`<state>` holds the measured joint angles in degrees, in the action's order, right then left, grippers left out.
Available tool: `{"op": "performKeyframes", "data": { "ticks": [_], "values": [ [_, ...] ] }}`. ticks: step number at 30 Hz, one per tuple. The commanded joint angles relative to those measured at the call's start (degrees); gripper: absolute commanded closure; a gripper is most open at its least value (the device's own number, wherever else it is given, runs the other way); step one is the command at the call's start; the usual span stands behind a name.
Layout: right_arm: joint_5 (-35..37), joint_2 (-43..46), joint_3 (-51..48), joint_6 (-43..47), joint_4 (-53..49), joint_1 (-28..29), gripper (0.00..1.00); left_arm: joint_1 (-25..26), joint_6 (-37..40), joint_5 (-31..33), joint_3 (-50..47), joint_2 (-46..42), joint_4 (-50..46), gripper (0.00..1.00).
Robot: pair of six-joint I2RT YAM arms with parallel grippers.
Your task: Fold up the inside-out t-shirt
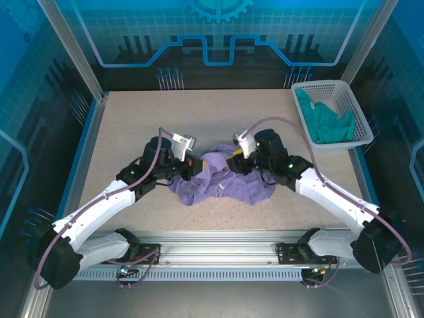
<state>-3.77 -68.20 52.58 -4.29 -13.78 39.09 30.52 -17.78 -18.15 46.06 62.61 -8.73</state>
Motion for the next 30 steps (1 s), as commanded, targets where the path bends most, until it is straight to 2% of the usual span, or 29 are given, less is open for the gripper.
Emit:
{"op": "performKeyframes", "data": {
  "ticks": [1,8,14,21,30],
  "values": [
    [13.35,4.51,-3.53,13.37,4.32,5.84,0.53,-0.48,-1.10,2.31,3.67,-0.35,-5.22,1.00],
    [23.35,8.11,-9.87,26.23,11.82,15.09,0.50,-0.86,-1.55,2.14,6.00,0.13,-7.98,1.00],
    [32.76,4.08,-10.26,35.94,17.18,21.30,0.49,-1.07,-2.30,-0.42,7.44,0.49,-9.67,1.00],
    [40.83,-3.34,-8.72,45.53,22.86,23.91,0.49,-1.35,-2.77,-2.53,8.16,0.43,-10.51,1.00],
    [44.21,-7.90,-10.92,53.45,34.45,24.01,0.48,-3.22,-4.65,-7.50,7.75,0.45,-9.57,1.00]
  ]
}}
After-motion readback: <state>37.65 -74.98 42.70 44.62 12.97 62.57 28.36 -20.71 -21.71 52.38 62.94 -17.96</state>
